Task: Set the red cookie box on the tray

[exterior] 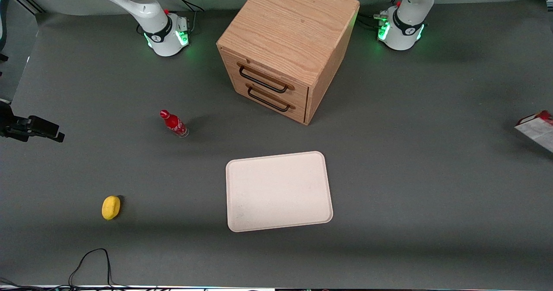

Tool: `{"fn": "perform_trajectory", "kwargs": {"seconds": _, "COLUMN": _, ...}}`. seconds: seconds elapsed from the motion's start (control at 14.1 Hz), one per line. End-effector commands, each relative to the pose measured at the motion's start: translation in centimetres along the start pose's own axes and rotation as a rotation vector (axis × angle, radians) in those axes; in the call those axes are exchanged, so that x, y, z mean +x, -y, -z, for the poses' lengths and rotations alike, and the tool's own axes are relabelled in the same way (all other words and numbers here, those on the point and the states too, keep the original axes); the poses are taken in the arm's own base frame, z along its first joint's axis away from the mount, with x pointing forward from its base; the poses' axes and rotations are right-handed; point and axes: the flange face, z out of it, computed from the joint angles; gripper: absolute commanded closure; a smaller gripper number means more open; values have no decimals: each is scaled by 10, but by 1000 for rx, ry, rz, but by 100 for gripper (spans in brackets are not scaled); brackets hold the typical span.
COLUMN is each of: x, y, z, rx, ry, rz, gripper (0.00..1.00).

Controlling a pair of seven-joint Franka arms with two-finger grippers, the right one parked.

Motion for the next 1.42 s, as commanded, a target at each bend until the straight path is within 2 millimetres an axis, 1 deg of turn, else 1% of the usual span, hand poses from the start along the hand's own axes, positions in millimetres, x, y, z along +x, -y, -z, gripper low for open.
{"fn": "perform_trajectory", "kwargs": {"seconds": 0.0, "x": -5, "y": 7, "z": 107, "rx": 14, "ry": -30, "rz": -14, "gripper": 100}}
{"fn": "perform_trajectory", "kwargs": {"seconds": 0.07, "x": -7, "y": 10, "z": 139, "rx": 13, "ry": -45, "rz": -8, "gripper": 100}}
{"fn": "perform_trajectory", "kwargs": {"seconds": 0.14, "x": -9, "y": 11, "z": 165, "rx": 28, "ry": -55, "rz": -8, "gripper": 100}}
{"fn": "perform_trajectory", "kwargs": {"seconds": 0.21, "x": -13, "y": 12, "z": 188, "rx": 55, "ry": -66, "rz": -11, "gripper": 100}}
{"fn": "perform_trajectory", "kwargs": {"seconds": 0.28, "x": -15, "y": 9, "z": 206, "rx": 63, "ry": -85, "rz": -18, "gripper": 100}}
{"fn": "perform_trajectory", "kwargs": {"seconds": 0.36, "x": -18, "y": -1, "z": 222, "rx": 60, "ry": -112, "rz": -45, "gripper": 100}}
{"fn": "perform_trajectory", "kwargs": {"seconds": 0.43, "x": -21, "y": -8, "z": 233, "rx": 51, "ry": -121, "rz": -78, "gripper": 100}}
{"fn": "perform_trajectory", "kwargs": {"seconds": 0.5, "x": -28, "y": -28, "z": 237, "rx": 37, "ry": -111, "rz": -124, "gripper": 100}}
{"fn": "perform_trajectory", "kwargs": {"seconds": 0.57, "x": -37, "y": -53, "z": 241, "rx": 26, "ry": -103, "rz": -167, "gripper": 100}}
{"fn": "perform_trajectory", "kwargs": {"seconds": 0.64, "x": -46, "y": -72, "z": 251, "rx": 11, "ry": -99, "rz": -201, "gripper": 100}}
{"fn": "perform_trajectory", "kwargs": {"seconds": 0.71, "x": -61, "y": -102, "z": 264, "rx": -8, "ry": -100, "rz": -256, "gripper": 100}}
{"fn": "perform_trajectory", "kwargs": {"seconds": 0.78, "x": -78, "y": -136, "z": 267, "rx": -20, "ry": -80, "rz": -310, "gripper": 100}}
{"fn": "perform_trajectory", "kwargs": {"seconds": 0.85, "x": -94, "y": -161, "z": 268, "rx": -22, "ry": -58, "rz": -357, "gripper": 100}}
{"fn": "perform_trajectory", "kwargs": {"seconds": 0.92, "x": -118, "y": -192, "z": 275, "rx": -18, "ry": -46, "rz": -416, "gripper": 100}}
{"fn": "perform_trajectory", "kwargs": {"seconds": 0.99, "x": -145, "y": -229, "z": 277, "rx": -6, "ry": -33, "rz": -471, "gripper": 100}}
{"fn": "perform_trajectory", "kwargs": {"seconds": 1.07, "x": -176, "y": -268, "z": 276, "rx": 6, "ry": -16, "rz": -486, "gripper": 100}}
{"fn": "perform_trajectory", "kwargs": {"seconds": 1.14, "x": -210, "y": -307, "z": 275, "rx": 18, "ry": -6, "rz": -487, "gripper": 100}}
{"fn": "perform_trajectory", "kwargs": {"seconds": 1.21, "x": -250, "y": -347, "z": 275, "rx": 26, "ry": -7, "rz": -484, "gripper": 100}}
{"fn": "perform_trajectory", "kwargs": {"seconds": 1.35, "x": -325, "y": -411, "z": 270, "rx": 29, "ry": -15, "rz": -510, "gripper": 100}}
